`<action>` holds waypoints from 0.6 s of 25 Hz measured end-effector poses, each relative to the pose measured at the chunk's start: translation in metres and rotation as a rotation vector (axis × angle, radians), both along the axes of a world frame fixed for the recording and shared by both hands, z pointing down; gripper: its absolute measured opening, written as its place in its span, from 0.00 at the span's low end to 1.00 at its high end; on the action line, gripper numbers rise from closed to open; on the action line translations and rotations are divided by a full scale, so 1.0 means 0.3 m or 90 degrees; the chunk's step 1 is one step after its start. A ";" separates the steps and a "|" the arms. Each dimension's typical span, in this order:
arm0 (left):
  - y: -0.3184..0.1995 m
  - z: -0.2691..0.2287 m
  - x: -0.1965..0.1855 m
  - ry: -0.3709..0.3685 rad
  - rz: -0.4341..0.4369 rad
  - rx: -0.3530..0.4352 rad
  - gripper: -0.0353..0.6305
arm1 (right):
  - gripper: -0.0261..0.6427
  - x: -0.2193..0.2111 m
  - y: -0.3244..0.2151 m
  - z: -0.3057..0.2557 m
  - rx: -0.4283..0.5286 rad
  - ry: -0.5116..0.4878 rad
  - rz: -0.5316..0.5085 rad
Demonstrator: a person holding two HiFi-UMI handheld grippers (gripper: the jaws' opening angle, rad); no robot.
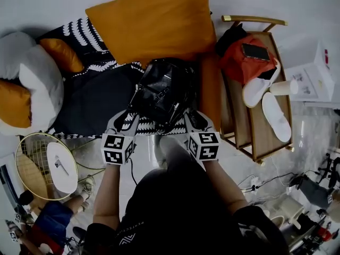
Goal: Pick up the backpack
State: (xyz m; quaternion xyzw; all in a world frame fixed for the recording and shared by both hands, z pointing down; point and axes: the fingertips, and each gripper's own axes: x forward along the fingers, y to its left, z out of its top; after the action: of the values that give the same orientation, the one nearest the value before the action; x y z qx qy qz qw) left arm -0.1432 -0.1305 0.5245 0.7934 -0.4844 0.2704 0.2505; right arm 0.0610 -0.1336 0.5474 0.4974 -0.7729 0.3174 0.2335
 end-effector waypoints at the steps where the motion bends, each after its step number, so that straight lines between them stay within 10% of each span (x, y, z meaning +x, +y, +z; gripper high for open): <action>1: -0.025 0.021 0.004 -0.003 0.003 -0.006 0.28 | 0.20 0.003 -0.022 0.021 -0.007 -0.002 0.005; 15: -0.244 0.334 -0.009 -0.027 0.008 -0.095 0.31 | 0.25 0.036 -0.182 0.326 -0.096 0.003 0.057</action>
State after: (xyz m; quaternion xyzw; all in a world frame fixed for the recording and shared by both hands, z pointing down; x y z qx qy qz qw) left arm -0.1457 -0.2037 0.6248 0.7698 -0.4630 0.3240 0.2968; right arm 0.0718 -0.1883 0.6451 0.5130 -0.7235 0.3834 0.2576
